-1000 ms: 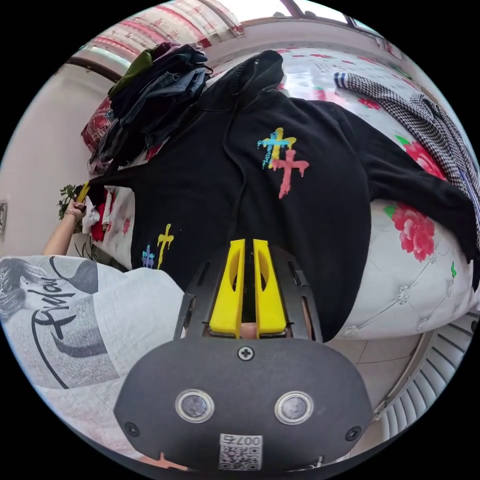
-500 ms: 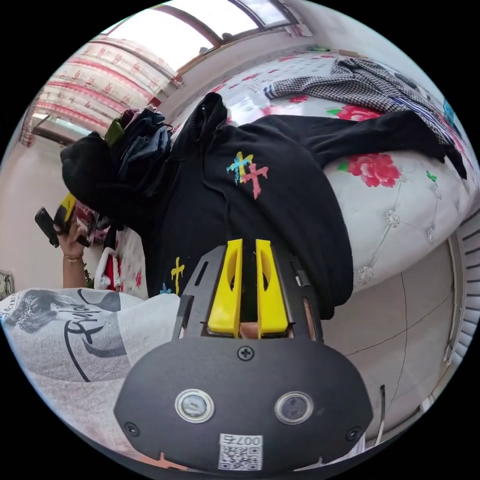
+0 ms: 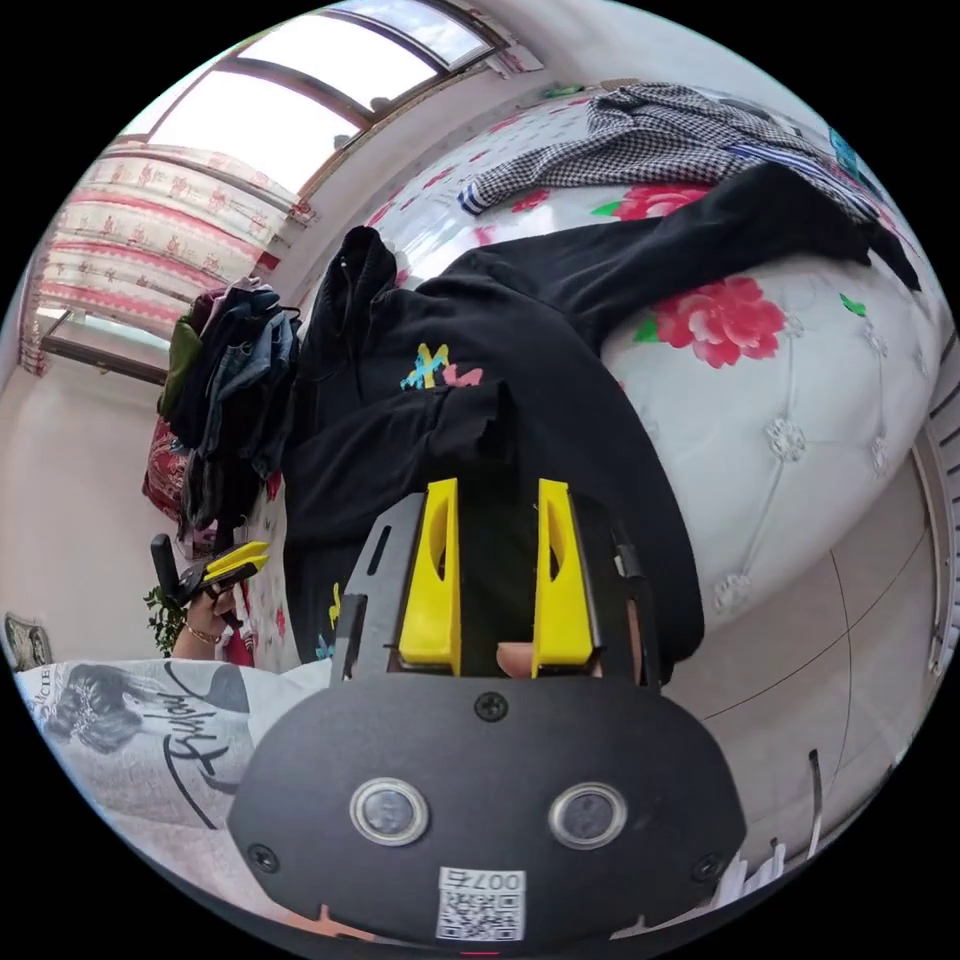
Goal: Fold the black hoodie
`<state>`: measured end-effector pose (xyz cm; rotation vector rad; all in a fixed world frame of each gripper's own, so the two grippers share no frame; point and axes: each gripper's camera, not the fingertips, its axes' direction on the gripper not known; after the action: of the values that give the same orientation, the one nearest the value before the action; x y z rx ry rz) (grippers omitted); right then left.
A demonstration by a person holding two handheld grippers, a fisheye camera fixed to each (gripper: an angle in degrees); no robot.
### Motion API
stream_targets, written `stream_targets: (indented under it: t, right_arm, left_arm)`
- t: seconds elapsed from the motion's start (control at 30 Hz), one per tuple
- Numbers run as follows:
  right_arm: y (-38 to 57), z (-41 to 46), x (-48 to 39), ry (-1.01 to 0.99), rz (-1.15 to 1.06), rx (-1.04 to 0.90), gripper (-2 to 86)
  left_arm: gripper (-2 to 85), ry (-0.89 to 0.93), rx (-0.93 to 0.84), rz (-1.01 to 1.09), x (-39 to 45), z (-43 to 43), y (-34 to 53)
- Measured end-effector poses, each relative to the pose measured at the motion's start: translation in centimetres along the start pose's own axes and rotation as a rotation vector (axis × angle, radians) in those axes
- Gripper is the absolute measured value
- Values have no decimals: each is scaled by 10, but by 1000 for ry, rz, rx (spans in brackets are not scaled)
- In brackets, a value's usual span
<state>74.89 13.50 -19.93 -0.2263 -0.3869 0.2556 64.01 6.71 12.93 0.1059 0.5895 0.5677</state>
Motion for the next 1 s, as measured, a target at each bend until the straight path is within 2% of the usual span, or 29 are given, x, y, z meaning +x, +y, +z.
stream_targets:
  t: [0.17,0.23,0.3,0.4,0.57,0.7,0.87,1.0]
  right_arm:
    - [-59,65,3,-43,3,-185,38]
    - [-63,65,2,41,2,-215,22]
    - [-59,42,-2,28,-68,-184,10]
    - [-38,-12,1,14,-135,-74,4]
    - [-15,-5,69,59,54,-140,15]
    - [-42,-47,119,-55,163,50,43]
    - [-108,-114,225,-125,398,330,71]
    - [-151,-130,267,-139,448,427,82]
  left_arm:
    - [98,-81,-16,-94,-19,40,-18]
    - [101,-110,-75,-136,-30,74,-26]
    - [106,-126,-151,-156,-38,105,-28]
    - [106,-116,-84,-184,-48,116,-25]
    - [101,-138,-67,-217,-56,124,-26]
    - [110,-159,-84,-286,-70,122,-26]
    - [112,-140,-98,-432,-102,114,-17]
    - [85,-145,-34,-603,-128,91,2]
